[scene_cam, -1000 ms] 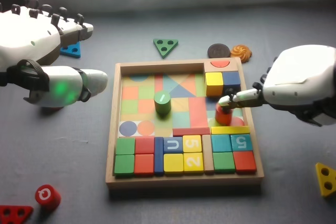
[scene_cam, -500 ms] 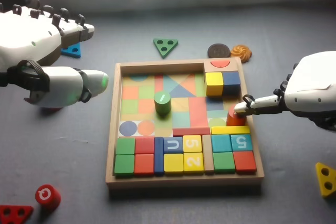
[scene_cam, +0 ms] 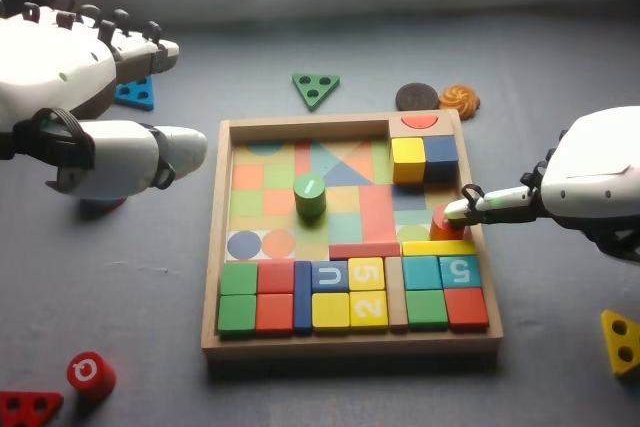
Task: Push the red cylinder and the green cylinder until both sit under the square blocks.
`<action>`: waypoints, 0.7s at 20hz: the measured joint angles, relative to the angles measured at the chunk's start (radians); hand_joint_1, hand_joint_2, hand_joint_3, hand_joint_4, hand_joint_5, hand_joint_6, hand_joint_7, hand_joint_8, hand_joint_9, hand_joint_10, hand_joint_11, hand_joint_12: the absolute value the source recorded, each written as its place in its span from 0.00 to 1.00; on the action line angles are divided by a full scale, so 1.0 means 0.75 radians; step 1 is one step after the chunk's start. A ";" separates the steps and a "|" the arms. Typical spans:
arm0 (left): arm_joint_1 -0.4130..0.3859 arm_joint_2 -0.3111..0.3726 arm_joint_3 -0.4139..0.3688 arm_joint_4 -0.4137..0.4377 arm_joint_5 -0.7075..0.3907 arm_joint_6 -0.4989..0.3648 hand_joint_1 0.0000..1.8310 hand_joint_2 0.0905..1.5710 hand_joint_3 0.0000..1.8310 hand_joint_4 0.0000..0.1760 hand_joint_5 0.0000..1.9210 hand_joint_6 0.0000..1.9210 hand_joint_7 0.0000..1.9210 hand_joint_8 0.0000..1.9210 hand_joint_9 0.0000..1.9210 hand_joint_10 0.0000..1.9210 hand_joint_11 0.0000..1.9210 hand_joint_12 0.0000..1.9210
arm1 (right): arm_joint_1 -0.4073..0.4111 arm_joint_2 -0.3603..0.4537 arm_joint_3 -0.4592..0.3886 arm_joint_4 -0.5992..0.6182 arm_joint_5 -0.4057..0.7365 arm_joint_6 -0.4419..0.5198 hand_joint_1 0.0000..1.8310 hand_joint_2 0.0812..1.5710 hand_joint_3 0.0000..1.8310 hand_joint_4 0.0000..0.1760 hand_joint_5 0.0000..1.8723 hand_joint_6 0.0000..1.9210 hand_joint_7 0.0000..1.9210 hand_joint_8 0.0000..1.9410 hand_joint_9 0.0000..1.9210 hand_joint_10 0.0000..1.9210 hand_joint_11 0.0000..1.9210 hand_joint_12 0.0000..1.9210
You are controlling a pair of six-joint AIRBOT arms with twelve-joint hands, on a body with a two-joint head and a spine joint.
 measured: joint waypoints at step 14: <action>0.000 0.000 0.000 -0.001 0.000 0.000 0.00 0.83 0.00 0.00 0.09 0.00 0.10 0.00 0.09 0.00 0.00 0.14 | 0.015 0.000 -0.014 -0.105 0.007 0.095 0.92 0.56 0.36 0.00 0.10 0.00 0.92 1.00 1.00 1.00 1.00 1.00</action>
